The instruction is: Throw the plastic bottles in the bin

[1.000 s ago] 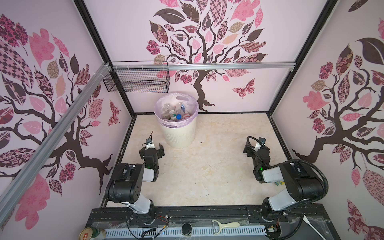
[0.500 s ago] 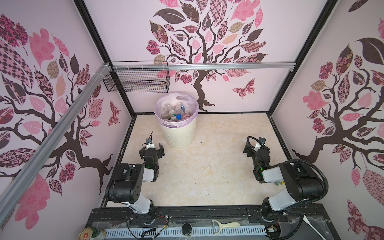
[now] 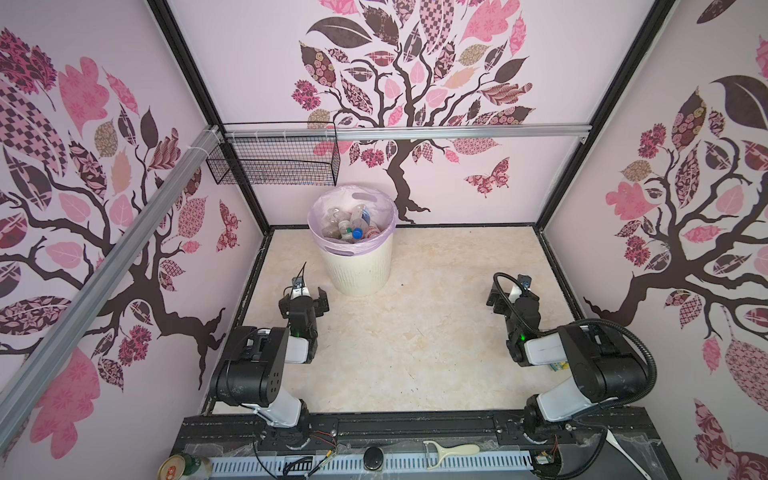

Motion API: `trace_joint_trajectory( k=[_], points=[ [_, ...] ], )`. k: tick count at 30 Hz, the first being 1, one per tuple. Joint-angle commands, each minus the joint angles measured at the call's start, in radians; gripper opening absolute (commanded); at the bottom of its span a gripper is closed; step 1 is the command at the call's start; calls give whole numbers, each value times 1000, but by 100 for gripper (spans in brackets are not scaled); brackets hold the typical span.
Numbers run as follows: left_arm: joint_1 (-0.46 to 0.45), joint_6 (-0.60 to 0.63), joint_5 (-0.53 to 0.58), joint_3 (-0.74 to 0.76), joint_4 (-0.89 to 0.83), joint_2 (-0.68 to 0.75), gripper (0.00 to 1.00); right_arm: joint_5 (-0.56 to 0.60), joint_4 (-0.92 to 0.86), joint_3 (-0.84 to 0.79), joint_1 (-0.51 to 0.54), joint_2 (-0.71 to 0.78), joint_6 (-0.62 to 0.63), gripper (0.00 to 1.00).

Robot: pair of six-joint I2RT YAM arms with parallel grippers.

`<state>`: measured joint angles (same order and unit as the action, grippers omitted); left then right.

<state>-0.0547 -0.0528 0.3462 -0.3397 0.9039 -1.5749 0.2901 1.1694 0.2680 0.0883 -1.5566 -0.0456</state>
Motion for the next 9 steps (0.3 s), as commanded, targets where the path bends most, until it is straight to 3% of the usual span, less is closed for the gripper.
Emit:
trace_joint_trajectory(
  k=[1,9],
  points=[
    [4,4,-6,-21,20,13,98,-6,10,9,-4,-7,-8,99],
    [4,5,-6,-19,21,13,98,-6,9,9,-3,-7,-10,99]
  ],
)
